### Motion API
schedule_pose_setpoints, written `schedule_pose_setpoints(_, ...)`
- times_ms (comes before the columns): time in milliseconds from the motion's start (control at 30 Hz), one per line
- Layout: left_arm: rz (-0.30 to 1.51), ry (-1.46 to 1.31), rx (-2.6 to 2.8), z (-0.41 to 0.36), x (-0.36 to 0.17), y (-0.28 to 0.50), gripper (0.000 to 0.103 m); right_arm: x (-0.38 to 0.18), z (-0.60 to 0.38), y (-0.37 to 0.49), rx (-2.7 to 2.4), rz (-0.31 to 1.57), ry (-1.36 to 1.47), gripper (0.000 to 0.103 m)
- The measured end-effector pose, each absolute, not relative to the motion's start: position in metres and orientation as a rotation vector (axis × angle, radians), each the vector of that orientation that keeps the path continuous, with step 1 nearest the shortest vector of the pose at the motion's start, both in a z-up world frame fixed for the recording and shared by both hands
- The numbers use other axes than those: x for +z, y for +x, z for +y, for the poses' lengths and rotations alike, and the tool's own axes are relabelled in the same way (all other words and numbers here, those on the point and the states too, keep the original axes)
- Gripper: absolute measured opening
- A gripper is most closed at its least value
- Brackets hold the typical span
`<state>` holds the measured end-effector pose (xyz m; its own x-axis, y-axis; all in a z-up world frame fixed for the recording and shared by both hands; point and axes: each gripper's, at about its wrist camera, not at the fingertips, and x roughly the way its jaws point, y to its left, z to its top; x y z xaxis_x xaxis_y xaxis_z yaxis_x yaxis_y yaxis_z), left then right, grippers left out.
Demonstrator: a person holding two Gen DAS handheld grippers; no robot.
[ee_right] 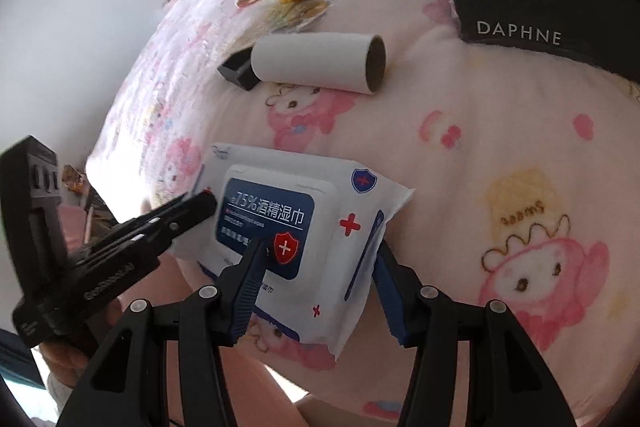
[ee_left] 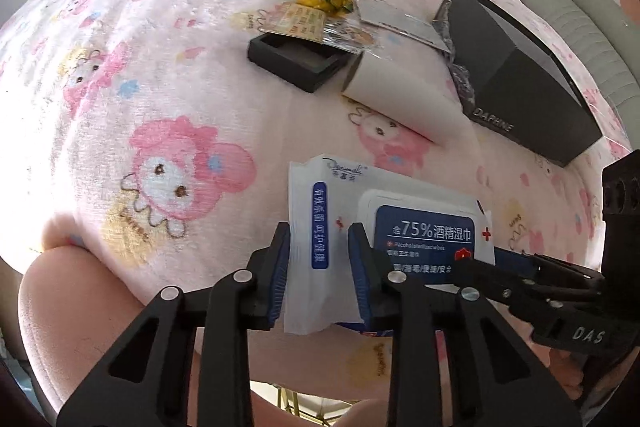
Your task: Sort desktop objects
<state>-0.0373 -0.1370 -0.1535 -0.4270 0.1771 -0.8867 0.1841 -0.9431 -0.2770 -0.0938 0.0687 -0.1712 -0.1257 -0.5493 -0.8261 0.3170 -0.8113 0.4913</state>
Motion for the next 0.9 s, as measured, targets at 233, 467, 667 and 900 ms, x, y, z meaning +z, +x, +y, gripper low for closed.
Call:
schedule_pose_setpoints(233,0.551,1.797,-2.681,-0.098,-0.154,-0.037,0.036,-0.145,0.097,-0.089,-2.062,-0.272,1.53,0.049)
schedule_pose_setpoints(467,0.59,1.817,-2.647,-0.091,-0.163,-0.044,0.036,-0.148,0.132,-0.089,-2.135,-0.264,1.571,0.049)
schedule_pose_setpoints(667,0.543,1.818,-2.619,-0.088,-0.171,-0.045,0.037,-0.164,0.137,-0.088,-2.121,-0.24,1.63,0.049)
schedule_pose_setpoints(900,0.571,1.838,-2.646,-0.08,-0.169,-0.045,0.04,-0.162,0.131,-0.085,-2.123,-0.206,1.611,0.051)
